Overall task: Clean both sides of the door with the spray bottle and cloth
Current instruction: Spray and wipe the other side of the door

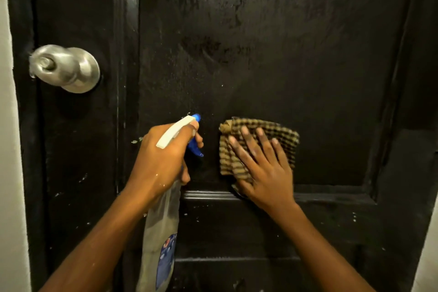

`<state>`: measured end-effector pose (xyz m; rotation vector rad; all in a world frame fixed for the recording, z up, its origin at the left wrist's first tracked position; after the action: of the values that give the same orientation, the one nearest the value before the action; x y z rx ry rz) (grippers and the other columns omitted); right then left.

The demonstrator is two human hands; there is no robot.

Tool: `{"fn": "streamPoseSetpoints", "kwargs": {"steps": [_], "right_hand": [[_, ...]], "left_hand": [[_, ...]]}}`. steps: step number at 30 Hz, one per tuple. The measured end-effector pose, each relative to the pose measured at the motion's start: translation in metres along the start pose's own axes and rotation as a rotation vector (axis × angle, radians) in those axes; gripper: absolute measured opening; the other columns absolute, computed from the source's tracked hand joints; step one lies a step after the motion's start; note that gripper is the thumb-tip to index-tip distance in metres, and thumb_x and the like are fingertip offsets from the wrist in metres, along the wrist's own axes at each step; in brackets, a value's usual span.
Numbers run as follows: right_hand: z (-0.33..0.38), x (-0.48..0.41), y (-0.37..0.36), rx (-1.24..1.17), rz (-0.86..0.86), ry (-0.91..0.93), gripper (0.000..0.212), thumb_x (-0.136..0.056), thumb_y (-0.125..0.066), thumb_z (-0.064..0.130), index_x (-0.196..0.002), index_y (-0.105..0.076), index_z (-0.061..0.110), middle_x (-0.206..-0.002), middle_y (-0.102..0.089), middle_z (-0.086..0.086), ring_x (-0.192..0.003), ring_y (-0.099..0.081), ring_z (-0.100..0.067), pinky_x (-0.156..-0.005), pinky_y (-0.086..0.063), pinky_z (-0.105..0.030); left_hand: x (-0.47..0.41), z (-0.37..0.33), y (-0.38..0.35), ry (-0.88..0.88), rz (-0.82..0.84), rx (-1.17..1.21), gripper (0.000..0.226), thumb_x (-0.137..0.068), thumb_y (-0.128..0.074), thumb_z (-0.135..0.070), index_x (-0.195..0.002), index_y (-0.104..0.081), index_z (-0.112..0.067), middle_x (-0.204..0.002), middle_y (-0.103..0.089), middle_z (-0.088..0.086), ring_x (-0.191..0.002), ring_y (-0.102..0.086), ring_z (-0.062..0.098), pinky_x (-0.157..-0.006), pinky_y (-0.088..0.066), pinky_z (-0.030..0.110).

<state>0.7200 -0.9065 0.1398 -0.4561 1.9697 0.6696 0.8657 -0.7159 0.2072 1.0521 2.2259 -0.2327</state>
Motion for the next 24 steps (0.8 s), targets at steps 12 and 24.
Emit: {"fn": "streamPoseSetpoints", "kwargs": {"steps": [12,24], "right_hand": [[-0.033,-0.129,0.042,-0.066,-0.104,-0.521,0.074,-0.091,-0.033,0.045,-0.161,-0.016,0.029,-0.170,-0.009,-0.003,-0.156,-0.006,-0.027,-0.125,-0.011,-0.047],[0.047,-0.010,-0.001,-0.032,0.007,0.132,0.067,-0.096,-0.043,0.057,-0.157,-0.031,0.034,-0.166,-0.022,0.004,-0.154,-0.016,-0.018,-0.123,-0.013,-0.039]], "left_hand": [[0.004,0.014,0.024,0.089,-0.079,-0.011,0.042,-0.099,-0.048,-0.037,-0.080,-0.068,-0.005,-0.076,-0.071,0.013,-0.042,-0.053,0.031,-0.042,-0.044,0.031],[0.008,0.017,0.064,0.106,-0.171,0.014,0.038,-0.098,-0.049,-0.037,-0.085,-0.069,-0.007,-0.082,-0.072,0.008,-0.041,-0.051,0.028,-0.042,-0.043,0.031]]}}
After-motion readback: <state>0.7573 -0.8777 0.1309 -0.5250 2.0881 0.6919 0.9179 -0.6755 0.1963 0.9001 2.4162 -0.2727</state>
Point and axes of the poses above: each hand's wrist, its own x-axis away from the middle knuckle, its own y-axis out of the back of the hand, z = x × y, the point moved 3 cm from there along -x, towards the middle knuckle
